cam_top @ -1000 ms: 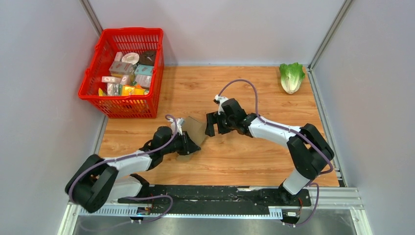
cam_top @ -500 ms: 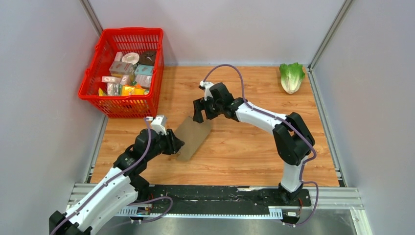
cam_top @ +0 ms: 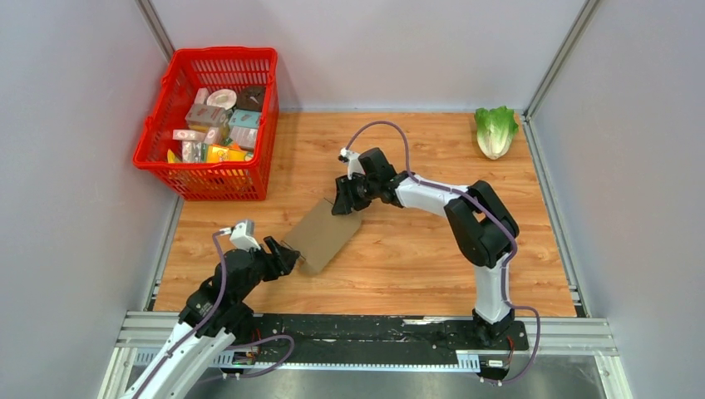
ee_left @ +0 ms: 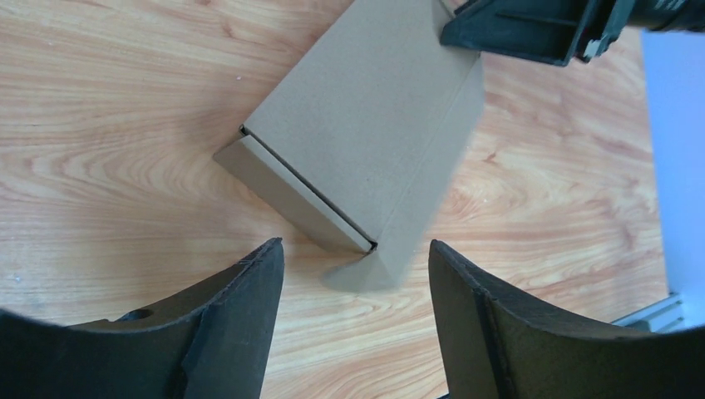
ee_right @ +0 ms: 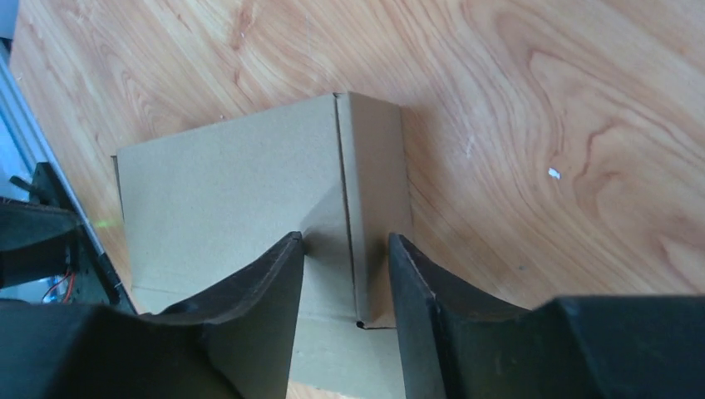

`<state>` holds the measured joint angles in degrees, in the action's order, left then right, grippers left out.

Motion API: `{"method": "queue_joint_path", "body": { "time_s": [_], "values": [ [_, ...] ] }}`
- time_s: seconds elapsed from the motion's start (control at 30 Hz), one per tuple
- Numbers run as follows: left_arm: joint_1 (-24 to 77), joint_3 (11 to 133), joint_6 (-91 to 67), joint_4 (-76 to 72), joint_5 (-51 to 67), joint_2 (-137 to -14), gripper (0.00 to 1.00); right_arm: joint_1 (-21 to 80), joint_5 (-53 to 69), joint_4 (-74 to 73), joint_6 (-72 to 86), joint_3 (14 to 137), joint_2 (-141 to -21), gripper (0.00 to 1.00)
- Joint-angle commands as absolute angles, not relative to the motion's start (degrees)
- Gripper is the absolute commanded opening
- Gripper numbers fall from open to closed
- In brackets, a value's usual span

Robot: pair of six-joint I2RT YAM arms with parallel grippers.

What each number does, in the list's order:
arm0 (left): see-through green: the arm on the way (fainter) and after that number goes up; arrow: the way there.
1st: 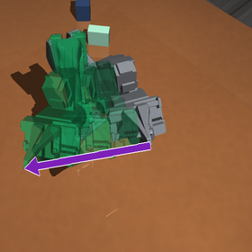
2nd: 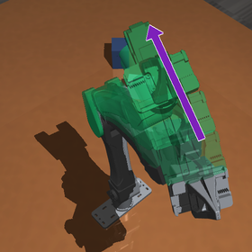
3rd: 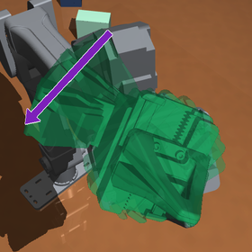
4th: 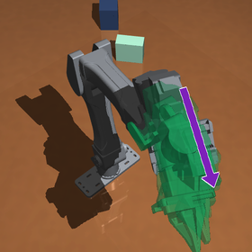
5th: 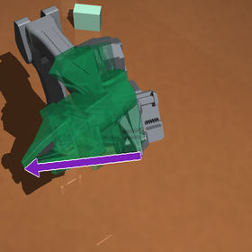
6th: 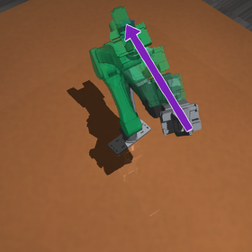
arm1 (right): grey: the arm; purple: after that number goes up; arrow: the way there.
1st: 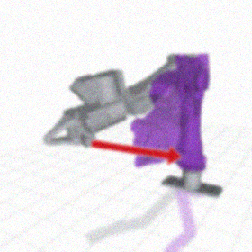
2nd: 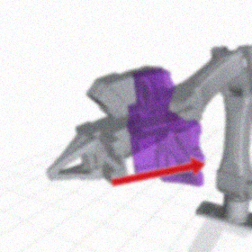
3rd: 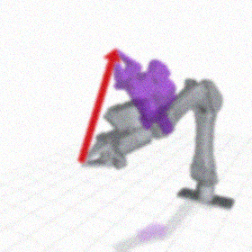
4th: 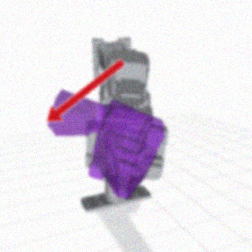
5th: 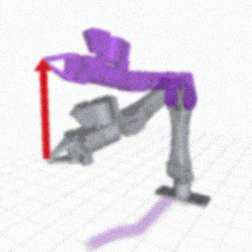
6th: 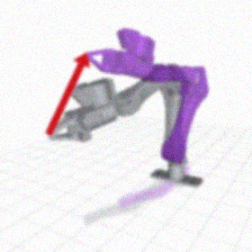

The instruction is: Fold the paper box

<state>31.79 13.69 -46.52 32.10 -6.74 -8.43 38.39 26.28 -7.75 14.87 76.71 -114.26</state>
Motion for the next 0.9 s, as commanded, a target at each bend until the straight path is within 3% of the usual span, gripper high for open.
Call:
{"method": "queue_joint_path", "body": {
  "time_s": [0.0,0.37,0.5,0.87],
  "values": [
    [31.5,12.7,-49.7,31.6,-7.3,-5.8,0.73,36.8,31.5,-2.7,17.8,73.7,-113.4,0.42],
    [31.2,10.7,-51.3,22.5,-3.8,-14.4,0.76,35.6,29.2,3.9,21.7,59.2,-105.6,0.33],
    [30.3,9.5,-52.7,20.4,-2.6,-13.5,0.76,33.9,27.9,3.4,24.4,57.8,-104.3,0.17],
    [28.3,9.4,-57.0,16.1,-1.9,-15.2,0.8,29.7,33.0,9.0,29.3,54.1,-106.3,0.11]
  ]
}}
